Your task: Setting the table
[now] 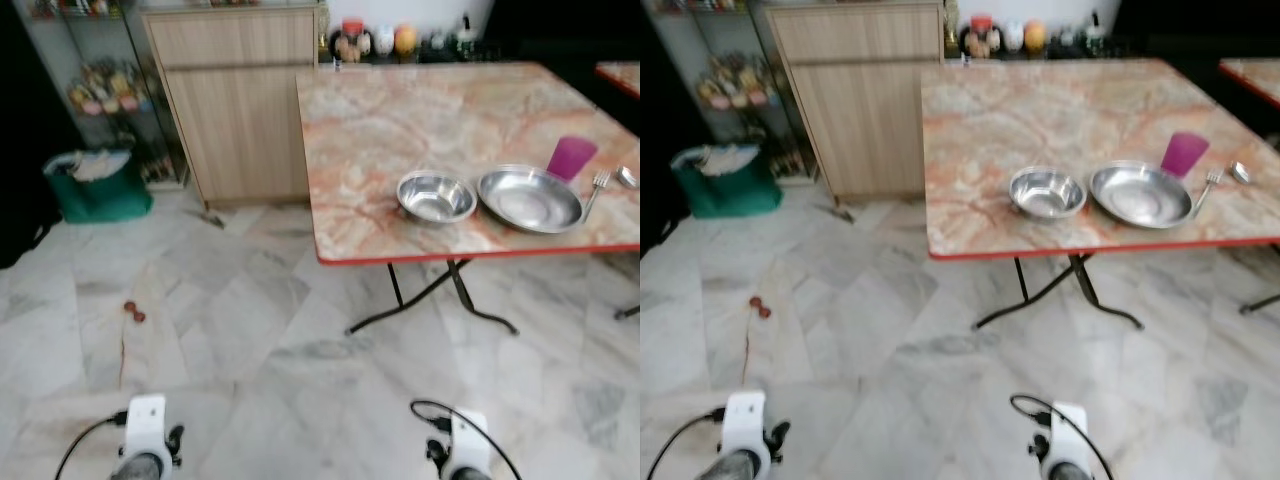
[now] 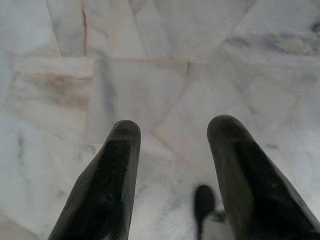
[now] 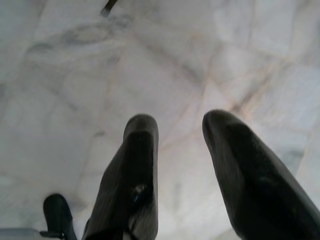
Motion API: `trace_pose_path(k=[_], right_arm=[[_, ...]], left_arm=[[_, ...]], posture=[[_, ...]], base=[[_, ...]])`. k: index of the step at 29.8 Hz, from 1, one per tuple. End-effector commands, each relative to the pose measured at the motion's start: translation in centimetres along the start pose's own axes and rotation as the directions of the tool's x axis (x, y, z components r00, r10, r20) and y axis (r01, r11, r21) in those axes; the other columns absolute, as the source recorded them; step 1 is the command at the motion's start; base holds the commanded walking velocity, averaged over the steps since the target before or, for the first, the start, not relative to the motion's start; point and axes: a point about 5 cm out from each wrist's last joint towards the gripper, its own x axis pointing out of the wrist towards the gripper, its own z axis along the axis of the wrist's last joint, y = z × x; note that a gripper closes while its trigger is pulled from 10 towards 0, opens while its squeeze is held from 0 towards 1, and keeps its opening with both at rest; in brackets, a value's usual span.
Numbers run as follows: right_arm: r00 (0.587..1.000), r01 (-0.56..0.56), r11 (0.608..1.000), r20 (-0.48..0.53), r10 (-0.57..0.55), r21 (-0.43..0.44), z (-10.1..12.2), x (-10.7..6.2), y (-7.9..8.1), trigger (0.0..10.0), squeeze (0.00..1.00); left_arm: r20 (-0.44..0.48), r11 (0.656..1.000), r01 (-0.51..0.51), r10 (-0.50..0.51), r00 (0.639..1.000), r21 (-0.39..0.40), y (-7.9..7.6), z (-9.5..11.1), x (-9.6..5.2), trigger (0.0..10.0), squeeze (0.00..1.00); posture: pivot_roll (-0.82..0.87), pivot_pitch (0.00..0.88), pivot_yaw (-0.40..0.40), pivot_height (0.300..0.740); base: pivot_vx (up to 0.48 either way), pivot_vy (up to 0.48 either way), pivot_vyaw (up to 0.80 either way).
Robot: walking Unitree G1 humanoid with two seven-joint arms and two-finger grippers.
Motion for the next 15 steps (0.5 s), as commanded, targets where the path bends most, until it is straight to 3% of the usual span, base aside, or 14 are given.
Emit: trace_pose_path(k=[1, 15], right_arm=[[1.0, -0.015, 1.0, -0.003, 0.015, 0.005, -0.1, 0.01, 0.63, 10.0, 0.0], [1.0, -0.017, 1.0, -0.002, 0.017, 0.004, -0.05, 0.03, 0.82, 10.0, 0.0]], left_arm=[[-0.029, 1.0, -0.009, 0.009, 1.0, 0.011, 0.37, -0.68, -0.18, 10.0, 0.0], [-0.03, 1.0, -0.005, 0.005, 1.0, 0.015, 0.26, -0.62, -0.14, 10.0, 0.0]], posture=[[-0.03, 0.0, -0.033, 0.74], [-0.03, 0.0, -0.03, 0.74]], base=[[0.0, -0.281, 0.0], [0.0, -0.275, 0.0]])
